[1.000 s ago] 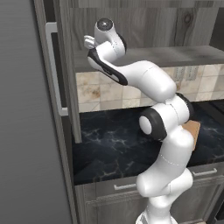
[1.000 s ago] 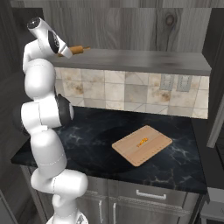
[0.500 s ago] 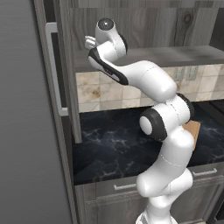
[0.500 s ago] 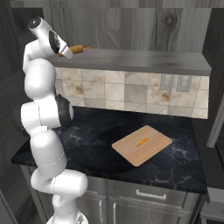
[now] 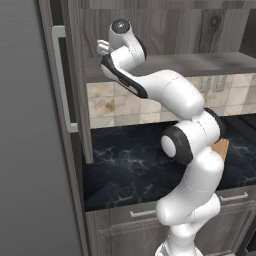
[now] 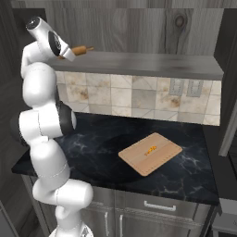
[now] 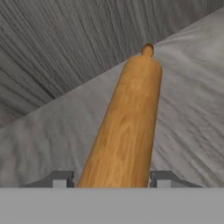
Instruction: Open the cabinet, retrieve the rolling pin, and place it next to the meat on the cutting board to prepare for tenderizing.
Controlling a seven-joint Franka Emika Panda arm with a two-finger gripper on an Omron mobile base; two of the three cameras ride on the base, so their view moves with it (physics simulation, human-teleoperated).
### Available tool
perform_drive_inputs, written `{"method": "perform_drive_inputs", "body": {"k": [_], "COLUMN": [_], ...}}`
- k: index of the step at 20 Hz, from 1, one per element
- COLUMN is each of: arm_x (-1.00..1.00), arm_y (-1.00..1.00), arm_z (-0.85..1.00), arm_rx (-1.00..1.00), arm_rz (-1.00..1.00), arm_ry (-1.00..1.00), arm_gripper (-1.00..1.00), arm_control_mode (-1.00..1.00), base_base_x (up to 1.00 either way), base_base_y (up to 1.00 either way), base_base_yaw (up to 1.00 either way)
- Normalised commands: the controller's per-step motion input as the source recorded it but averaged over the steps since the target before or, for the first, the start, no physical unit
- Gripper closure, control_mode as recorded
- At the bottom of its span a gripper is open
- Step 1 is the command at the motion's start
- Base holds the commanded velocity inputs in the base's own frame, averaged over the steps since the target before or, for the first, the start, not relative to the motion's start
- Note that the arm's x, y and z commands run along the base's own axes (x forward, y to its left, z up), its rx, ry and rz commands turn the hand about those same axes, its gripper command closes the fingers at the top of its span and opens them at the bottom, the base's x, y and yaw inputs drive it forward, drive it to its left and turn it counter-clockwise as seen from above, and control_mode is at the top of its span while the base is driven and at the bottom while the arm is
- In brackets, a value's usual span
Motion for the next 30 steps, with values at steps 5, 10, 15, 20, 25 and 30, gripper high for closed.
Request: {"method": "perform_drive_inputs", "body": {"k": [5, 10, 15, 20, 25, 30], "arm_x": [-0.74, -0.94, -0.72, -0.60, -0.55, -0.59], "arm_y": [0.00, 0.00, -0.01, -0.05, -0.18, -0.26], "arm_z": [0.00, 0.07, 0.26, 0.31, 0.26, 0.03], "arm_rx": [0.00, 0.00, 0.00, 0.00, 0.00, 0.00], "arm_rz": [-0.08, -0.14, -0.16, -0.17, -0.16, -0.17], "arm_ry": [-0.14, -0.13, -0.07, -0.03, 0.00, 0.00], "arm_gripper": [1.00, 1.00, 1.00, 1.00, 1.00, 1.00], "arm_control_mode": [-1.00, -1.00, -1.00, -1.00, -1.00, -1.00], "base_base_x": [0.00, 0.00, 0.00, 0.00, 0.00, 0.00], "base_base_y": [0.00, 0.00, 0.00, 0.00, 0.00, 0.00], "base_base_yaw": [0.00, 0.00, 0.00, 0.00, 0.00, 0.00]}}
